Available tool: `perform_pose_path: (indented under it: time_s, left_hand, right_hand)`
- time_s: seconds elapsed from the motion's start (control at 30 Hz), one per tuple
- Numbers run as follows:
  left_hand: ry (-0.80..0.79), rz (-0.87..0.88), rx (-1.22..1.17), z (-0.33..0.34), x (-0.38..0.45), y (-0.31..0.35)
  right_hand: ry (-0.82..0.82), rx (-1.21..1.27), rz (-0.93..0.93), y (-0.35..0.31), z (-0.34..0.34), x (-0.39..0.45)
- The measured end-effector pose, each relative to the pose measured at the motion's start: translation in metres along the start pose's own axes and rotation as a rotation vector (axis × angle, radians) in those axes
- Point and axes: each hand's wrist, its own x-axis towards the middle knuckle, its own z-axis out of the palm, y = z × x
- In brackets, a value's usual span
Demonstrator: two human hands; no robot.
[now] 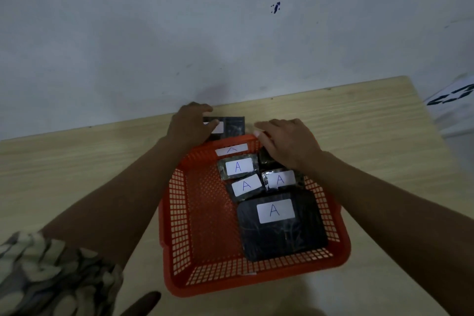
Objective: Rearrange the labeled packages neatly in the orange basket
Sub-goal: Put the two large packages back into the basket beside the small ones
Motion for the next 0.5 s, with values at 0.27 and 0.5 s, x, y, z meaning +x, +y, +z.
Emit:
perform_pose_path:
  time_s: [0.27,0.5]
  left_hand:
    - [-0.392,-0.193,0.211,-0.008,0.019,-0.008]
    - [-0.47,-0.214,0.222,-0.022,0.012,-0.013]
  right_hand:
    - [0.01,-0.091,-0.008,0.004,0.01,-0.005]
    - [0.01,-0.094,-0.008,0.003,0.009,-0.006]
